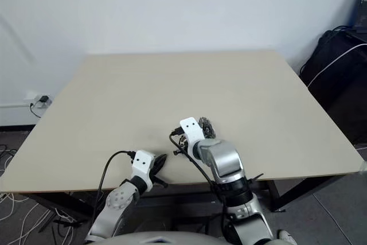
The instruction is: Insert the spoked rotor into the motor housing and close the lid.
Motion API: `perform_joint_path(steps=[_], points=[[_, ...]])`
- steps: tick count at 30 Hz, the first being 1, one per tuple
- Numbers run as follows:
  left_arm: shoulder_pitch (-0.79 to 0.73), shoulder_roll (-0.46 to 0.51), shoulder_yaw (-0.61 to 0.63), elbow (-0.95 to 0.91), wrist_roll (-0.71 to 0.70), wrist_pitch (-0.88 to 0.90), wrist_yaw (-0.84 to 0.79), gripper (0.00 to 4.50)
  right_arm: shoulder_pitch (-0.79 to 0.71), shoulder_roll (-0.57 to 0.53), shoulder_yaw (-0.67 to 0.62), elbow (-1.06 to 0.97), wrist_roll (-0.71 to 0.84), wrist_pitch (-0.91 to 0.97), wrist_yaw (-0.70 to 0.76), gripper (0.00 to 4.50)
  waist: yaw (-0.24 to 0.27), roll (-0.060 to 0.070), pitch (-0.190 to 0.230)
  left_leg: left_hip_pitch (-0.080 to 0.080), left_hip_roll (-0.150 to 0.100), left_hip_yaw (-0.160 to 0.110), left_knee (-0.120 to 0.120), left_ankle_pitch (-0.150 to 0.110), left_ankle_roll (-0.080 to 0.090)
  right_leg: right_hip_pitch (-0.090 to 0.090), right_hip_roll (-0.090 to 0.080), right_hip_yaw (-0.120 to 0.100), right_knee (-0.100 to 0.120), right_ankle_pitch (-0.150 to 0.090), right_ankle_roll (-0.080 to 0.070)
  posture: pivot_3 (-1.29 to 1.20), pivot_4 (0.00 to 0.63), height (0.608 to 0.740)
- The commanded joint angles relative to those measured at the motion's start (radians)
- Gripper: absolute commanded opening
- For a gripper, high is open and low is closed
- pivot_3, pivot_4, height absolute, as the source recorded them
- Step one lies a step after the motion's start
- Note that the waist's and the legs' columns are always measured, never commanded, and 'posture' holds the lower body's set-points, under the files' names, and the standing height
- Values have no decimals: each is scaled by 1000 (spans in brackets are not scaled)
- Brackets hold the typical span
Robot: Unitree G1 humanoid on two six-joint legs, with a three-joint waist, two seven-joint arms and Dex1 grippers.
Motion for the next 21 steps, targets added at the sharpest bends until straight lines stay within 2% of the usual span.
perform_joint_path(steps=[1, 14, 16, 21], points=[[-8, -4, -1, -20, -7, -12, 1, 0, -30, 52, -71, 64, 8, -40, -81, 103, -1, 0, 0, 0, 0, 0, 0, 0, 0, 0, 0, 0, 0, 0, 0, 0, 0, 740], [-8, -4, -1, -20, -8, -12, 0, 0, -44, 63, -93, 102, 71, -56, -158, 103, -8, 1, -1, 3, 0, 0, 0, 4, -1, 3, 0, 0, 0, 3, 4, 0, 0, 740], [-8, -5, 0, -20, -8, -13, 1, 0, -48, 90, -93, 112, 84, -84, -168, 817, -11, 2, -1, 2, 0, 0, 0, 4, -1, 3, 0, 0, 0, 3, 4, 0, 0, 740], [-12, -5, 0, -16, -11, -11, -2, 0, -45, 101, -84, 66, 110, -86, -181, 817, -12, 4, 1, 0, -1, -1, -1, 4, 0, 0, 0, 0, 0, 3, 3, 0, 0, 740]])
